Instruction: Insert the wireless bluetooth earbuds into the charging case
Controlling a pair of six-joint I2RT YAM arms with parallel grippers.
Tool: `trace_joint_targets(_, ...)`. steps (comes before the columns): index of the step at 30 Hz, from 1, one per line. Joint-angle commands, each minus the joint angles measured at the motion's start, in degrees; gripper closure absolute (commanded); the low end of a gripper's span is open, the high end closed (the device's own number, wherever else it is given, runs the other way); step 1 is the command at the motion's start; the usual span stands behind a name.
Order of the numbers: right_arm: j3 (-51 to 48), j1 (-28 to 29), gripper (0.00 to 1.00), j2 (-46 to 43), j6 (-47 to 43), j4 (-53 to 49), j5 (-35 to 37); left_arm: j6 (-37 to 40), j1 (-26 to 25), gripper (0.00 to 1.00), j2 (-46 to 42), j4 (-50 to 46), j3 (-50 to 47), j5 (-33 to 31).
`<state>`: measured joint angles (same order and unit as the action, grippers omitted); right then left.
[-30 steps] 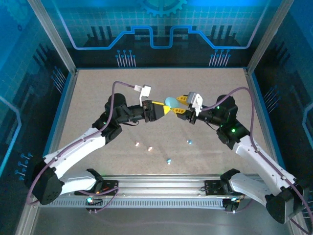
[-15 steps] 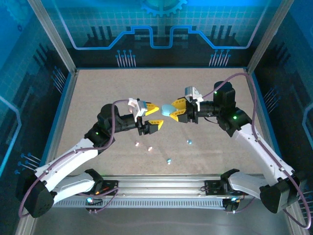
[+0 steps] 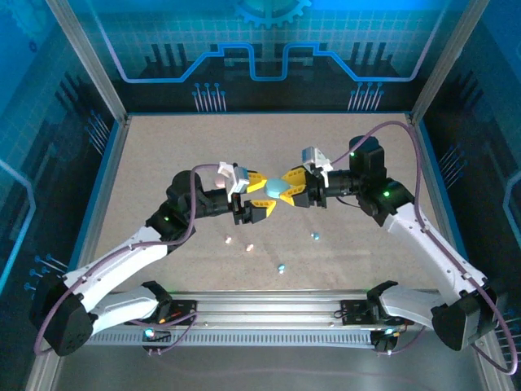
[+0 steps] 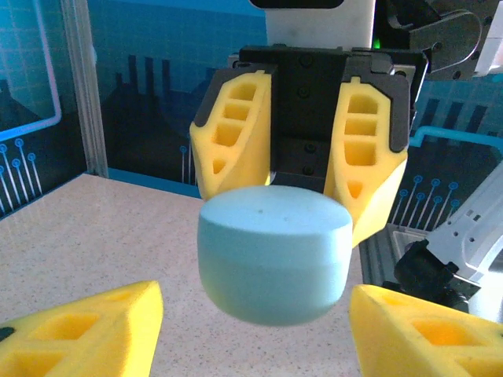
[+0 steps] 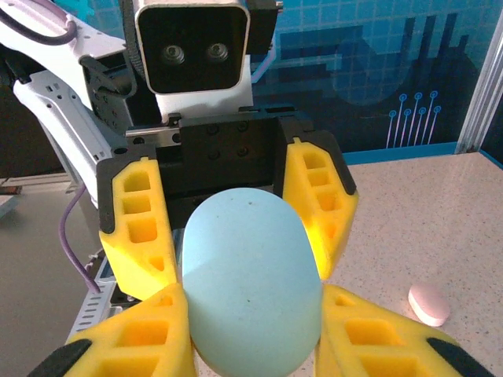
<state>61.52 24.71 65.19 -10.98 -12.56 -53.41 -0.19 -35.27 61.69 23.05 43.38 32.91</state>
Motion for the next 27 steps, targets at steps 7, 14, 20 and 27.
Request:
trace_joint_targets(7, 1.7, 1.1, 0.7, 0.4, -2.9, -0.4, -0.4, -2.1, -0.5, 0.45, 0.7, 2.6, 2.7, 3.0)
trace_joint_targets(14, 1.1, 1.7, 0.7, 0.0, -3.4, 0.7, 0.0, -2.2, -0.6, 0.49, 1.6, 1.6, 3.7, 3.6)
trace_joint_targets(20, 0.5, 1.8, 0.7, -0.5, -2.9, 2.0, 0.1, -2.0, -0.6, 0.49, 2.1, 1.3, 4.0, 4.2)
trace_joint_targets(27, 0.4, 1.8, 0.71, -0.9, -2.8, 2.3, 0.4, -0.7, -0.7, 0.45, 1.8, -0.6, 4.0, 4.6)
